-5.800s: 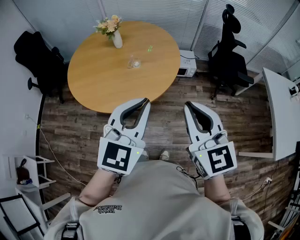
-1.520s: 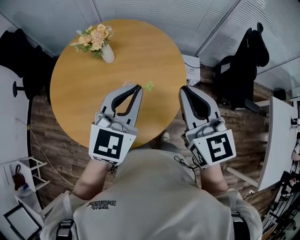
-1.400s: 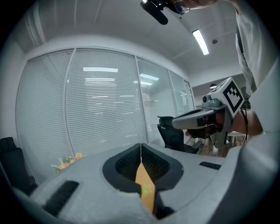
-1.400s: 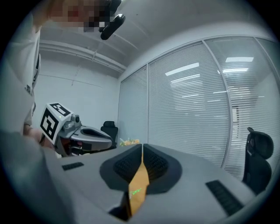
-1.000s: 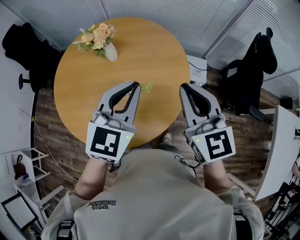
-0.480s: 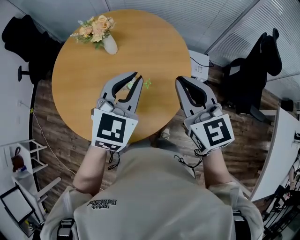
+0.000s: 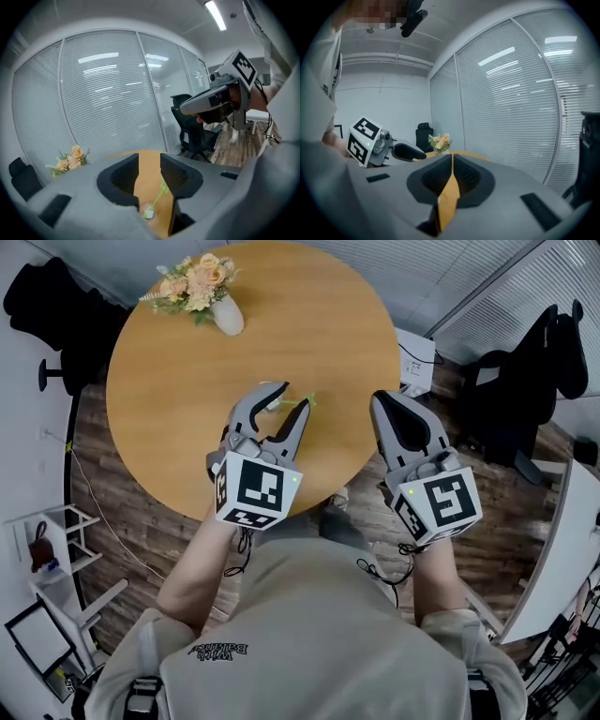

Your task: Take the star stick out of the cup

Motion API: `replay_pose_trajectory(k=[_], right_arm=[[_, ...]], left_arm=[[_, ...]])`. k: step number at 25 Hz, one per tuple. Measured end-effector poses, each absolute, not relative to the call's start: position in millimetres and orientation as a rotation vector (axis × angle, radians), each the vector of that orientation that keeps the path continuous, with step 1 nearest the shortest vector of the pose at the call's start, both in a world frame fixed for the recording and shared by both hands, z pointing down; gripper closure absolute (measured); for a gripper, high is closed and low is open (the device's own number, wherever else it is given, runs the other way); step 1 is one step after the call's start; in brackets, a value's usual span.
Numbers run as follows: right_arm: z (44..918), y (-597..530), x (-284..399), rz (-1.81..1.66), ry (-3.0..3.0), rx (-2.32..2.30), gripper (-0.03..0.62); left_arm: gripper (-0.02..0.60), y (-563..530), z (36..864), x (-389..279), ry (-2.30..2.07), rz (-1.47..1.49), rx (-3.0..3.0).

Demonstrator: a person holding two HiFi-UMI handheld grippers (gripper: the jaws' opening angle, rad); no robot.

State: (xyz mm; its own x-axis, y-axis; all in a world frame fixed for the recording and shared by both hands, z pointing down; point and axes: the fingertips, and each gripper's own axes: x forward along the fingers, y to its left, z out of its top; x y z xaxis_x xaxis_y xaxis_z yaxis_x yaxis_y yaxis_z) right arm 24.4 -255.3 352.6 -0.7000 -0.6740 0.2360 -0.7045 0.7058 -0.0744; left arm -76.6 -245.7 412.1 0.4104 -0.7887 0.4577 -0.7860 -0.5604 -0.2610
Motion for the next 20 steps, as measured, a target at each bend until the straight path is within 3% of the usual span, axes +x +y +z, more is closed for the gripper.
replay_pose_trajectory(k=[20], right_arm=[[431.3,-269.4,26.9,0.390,-2.632,1.033,0.560]], left_arm=[[0.420,-259.6,524.9,-55.1,1.442,-1.146,-2.702]])
